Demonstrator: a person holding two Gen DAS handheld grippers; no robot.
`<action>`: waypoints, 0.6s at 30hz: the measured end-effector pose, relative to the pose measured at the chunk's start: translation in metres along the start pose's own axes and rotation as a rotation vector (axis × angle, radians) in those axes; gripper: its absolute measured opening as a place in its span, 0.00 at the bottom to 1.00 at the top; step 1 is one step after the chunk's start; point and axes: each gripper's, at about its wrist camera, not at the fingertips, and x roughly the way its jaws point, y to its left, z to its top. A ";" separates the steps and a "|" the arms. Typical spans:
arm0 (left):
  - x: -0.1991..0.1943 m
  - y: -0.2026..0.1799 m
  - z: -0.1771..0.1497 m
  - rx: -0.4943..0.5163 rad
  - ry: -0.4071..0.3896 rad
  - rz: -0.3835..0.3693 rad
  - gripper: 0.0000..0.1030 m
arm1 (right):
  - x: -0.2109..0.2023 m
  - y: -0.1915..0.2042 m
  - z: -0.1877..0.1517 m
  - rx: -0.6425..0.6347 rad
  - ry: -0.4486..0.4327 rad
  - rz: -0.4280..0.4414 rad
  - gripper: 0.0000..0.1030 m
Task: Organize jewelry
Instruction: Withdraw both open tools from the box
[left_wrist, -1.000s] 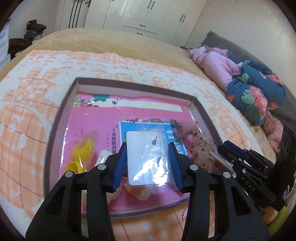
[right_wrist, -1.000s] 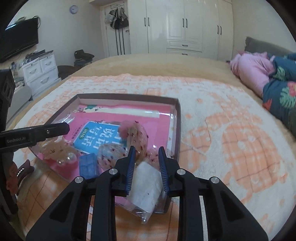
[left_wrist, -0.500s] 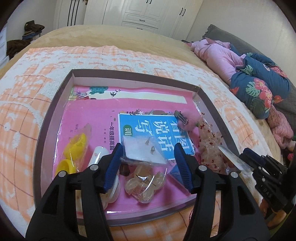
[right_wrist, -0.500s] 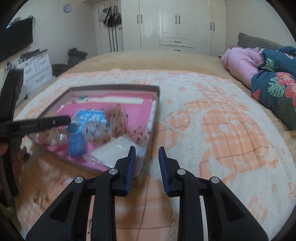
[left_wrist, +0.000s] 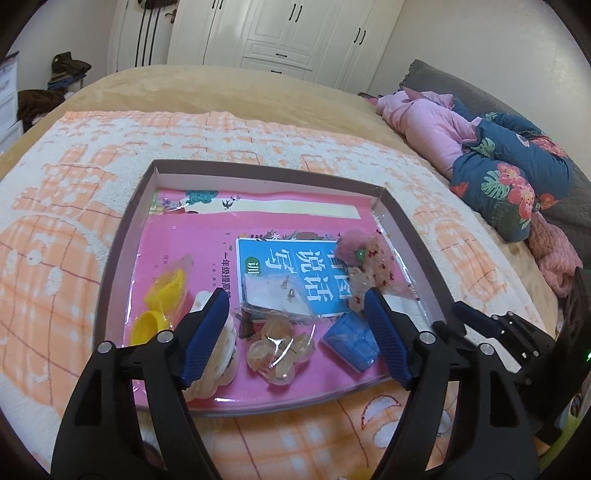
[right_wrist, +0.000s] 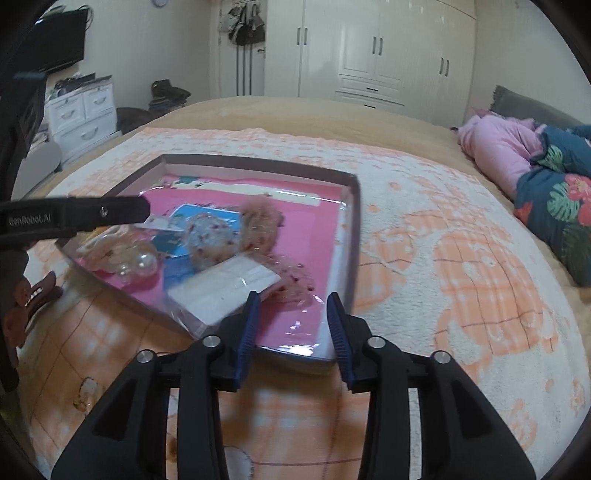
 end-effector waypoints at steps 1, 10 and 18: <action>-0.003 0.000 0.000 -0.003 -0.006 -0.001 0.66 | -0.002 0.002 0.001 -0.001 -0.008 0.001 0.43; -0.041 -0.001 0.001 -0.016 -0.079 0.001 0.76 | -0.048 -0.004 0.013 0.063 -0.146 0.014 0.74; -0.074 0.000 -0.006 -0.027 -0.139 0.023 0.89 | -0.091 -0.011 0.016 0.080 -0.247 0.046 0.85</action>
